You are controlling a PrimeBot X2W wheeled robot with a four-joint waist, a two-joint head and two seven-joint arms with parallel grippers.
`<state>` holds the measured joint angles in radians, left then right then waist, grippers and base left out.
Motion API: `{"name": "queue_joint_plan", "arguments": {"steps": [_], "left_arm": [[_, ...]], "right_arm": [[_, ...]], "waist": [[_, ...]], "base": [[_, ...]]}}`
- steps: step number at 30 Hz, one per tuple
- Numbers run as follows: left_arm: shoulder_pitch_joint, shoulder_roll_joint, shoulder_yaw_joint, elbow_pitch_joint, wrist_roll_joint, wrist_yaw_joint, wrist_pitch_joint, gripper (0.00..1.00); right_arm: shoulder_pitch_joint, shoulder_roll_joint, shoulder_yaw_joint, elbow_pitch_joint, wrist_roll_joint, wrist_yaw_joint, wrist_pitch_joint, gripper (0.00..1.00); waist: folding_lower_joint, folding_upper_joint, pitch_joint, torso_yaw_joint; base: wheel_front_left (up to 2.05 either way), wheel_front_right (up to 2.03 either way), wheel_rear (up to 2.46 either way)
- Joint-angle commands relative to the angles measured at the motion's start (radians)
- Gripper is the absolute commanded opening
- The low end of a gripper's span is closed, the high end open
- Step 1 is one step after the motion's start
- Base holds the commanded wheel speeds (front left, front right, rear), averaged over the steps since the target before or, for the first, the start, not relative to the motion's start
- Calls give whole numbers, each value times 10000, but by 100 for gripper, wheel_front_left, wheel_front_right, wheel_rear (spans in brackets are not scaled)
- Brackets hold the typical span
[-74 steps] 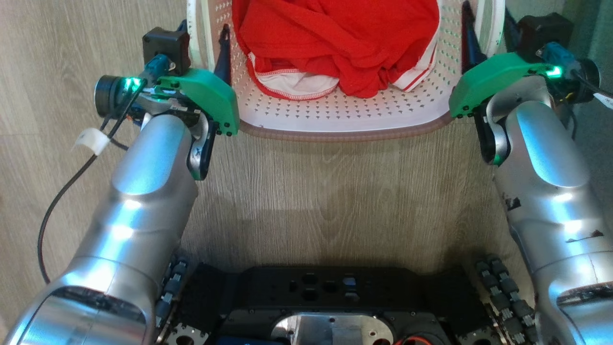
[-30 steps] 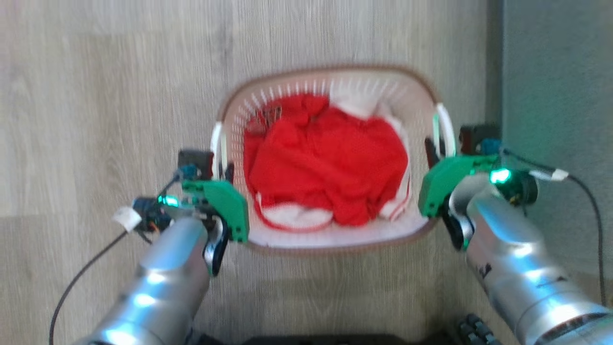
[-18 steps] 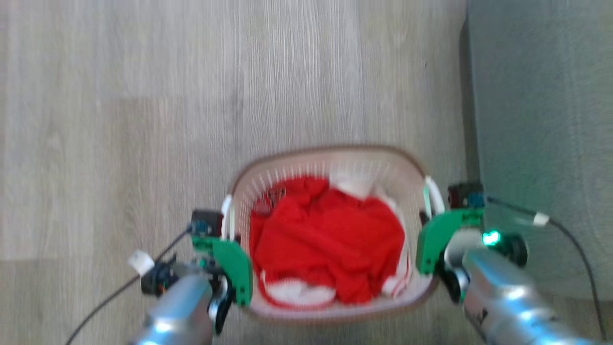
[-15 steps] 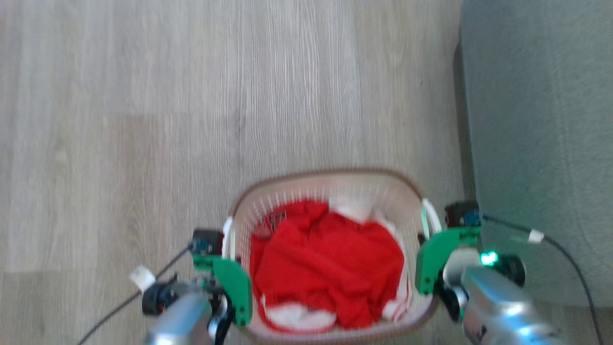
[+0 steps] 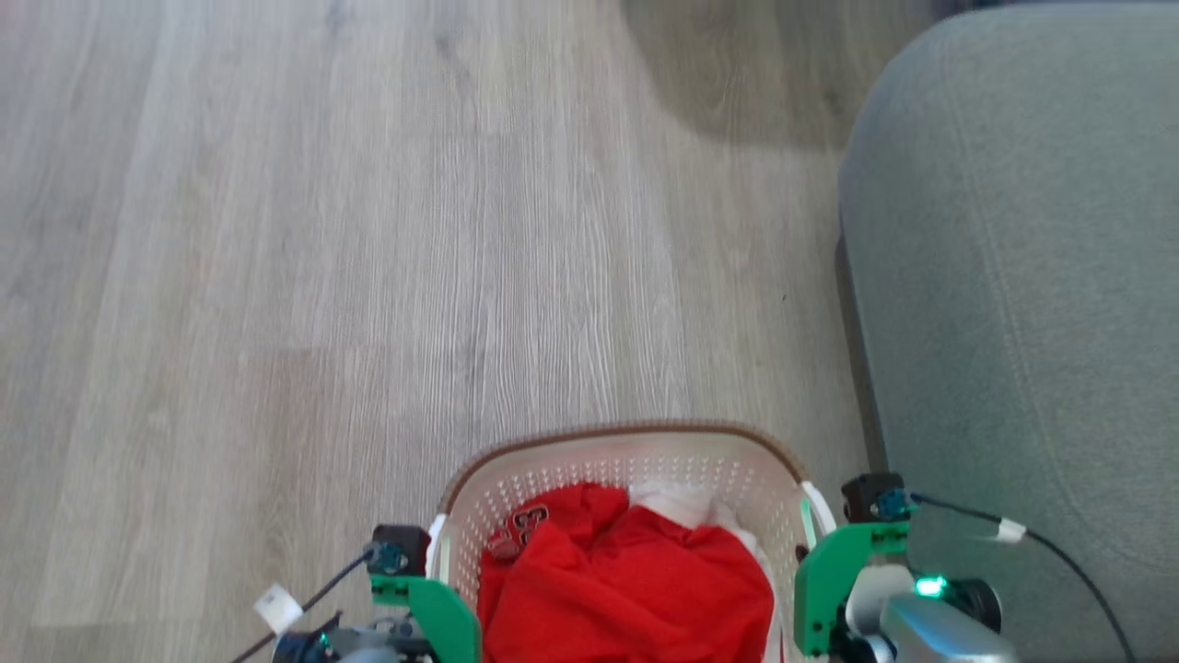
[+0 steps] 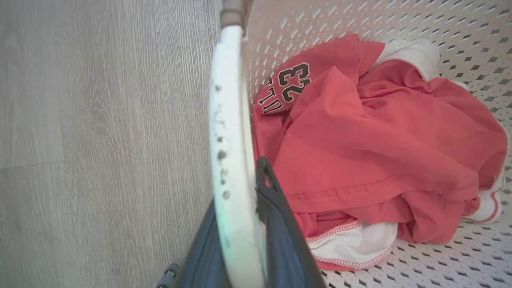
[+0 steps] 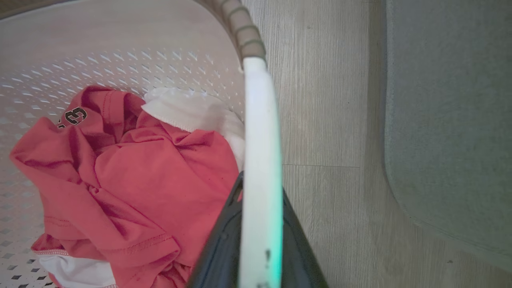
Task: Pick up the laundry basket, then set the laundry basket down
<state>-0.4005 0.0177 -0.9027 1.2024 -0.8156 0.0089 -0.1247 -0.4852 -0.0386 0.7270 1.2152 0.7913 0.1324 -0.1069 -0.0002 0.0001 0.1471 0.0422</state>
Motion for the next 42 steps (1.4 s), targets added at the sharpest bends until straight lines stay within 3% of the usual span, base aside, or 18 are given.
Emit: {"name": "queue_joint_plan", "arguments": {"steps": [1, 19, 42], "left_arm": [[17, 325, 41, 29, -7, -2, -64, 0], [300, 325, -562, 244, -377, -50, -147, 0], [251, 325, -1036, 361, -782, -79, -218, 0]], "right_arm": [[-14, -116, 201, -153, 74, -17, -131, 0], [302, -116, 1387, -51, 1093, -17, -314, 0], [25, -116, 2392, 30, 1938, -17, -622, 0]], "waist": [[2, -1, -271, -27], [2, -1, -1077, -79], [2, -1, -1065, -172]], "base": [[0, 0, 0], [0, 0, 0], [0, 0, 0]]}}
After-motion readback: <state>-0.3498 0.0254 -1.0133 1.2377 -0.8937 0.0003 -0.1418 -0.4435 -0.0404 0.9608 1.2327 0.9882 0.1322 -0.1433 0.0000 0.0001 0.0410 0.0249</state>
